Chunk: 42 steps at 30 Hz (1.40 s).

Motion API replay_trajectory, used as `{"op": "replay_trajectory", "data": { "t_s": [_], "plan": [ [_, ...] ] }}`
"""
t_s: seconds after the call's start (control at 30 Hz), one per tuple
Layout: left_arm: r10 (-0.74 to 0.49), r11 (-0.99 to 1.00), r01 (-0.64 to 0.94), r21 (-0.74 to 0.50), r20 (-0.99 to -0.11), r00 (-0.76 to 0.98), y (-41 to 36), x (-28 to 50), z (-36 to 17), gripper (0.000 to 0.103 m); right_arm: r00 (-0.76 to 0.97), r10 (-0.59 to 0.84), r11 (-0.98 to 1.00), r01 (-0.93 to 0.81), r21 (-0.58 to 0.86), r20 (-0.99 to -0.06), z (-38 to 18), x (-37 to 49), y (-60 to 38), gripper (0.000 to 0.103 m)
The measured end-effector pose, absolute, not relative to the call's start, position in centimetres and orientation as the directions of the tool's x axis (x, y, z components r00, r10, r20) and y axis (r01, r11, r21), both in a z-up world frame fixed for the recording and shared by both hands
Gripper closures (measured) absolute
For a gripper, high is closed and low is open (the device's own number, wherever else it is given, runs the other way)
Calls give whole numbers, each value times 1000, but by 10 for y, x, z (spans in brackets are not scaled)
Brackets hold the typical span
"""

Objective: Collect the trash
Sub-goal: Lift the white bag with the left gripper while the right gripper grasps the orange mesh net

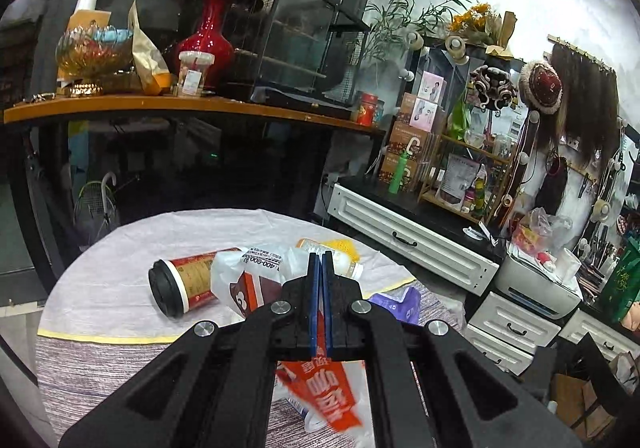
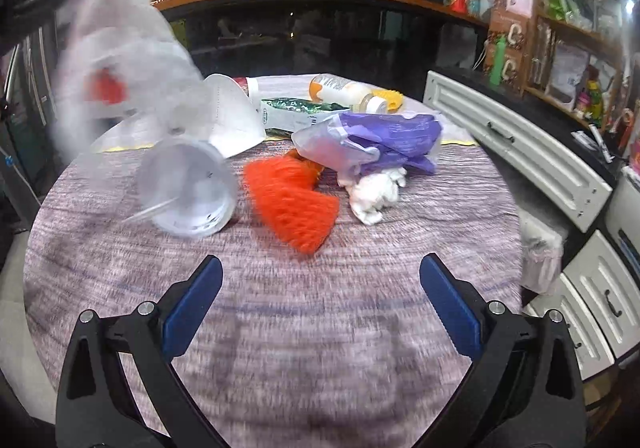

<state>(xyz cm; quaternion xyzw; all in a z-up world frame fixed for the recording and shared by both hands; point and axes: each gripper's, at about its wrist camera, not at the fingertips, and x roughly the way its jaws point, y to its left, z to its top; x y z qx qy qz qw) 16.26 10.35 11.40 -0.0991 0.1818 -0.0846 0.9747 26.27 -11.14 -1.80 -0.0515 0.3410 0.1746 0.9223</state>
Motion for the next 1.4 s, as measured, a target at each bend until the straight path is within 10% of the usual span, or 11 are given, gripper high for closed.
{"op": "replay_trajectory", "data": {
  "t_s": [0.5,0.57,0.63,0.67,1.23,1.4],
  "plan": [
    [-151,975,66,-212,-412,899,140,146,99,100,561,330,874,-485,22,-759,-46,319,-57,30],
    [-164,971,58,-231,-470,868,150,146,82,87,544,350,866,-497,42,-762,-48,320,-56,46],
    [-145,975,31,-222,-519,842,158,141,66,22,550,360,863,-502,46,-754,-47,318,-56,56],
    [-131,977,18,-215,-523,842,160,137,59,17,551,363,863,-503,48,-751,-47,318,-58,63],
    [117,988,0,158,-731,672,103,135,-59,17,583,371,885,-457,86,-723,-41,295,-80,76],
    [116,992,-44,116,-755,645,117,141,-69,62,587,378,888,-448,102,-716,-41,290,-84,76]
  ]
}}
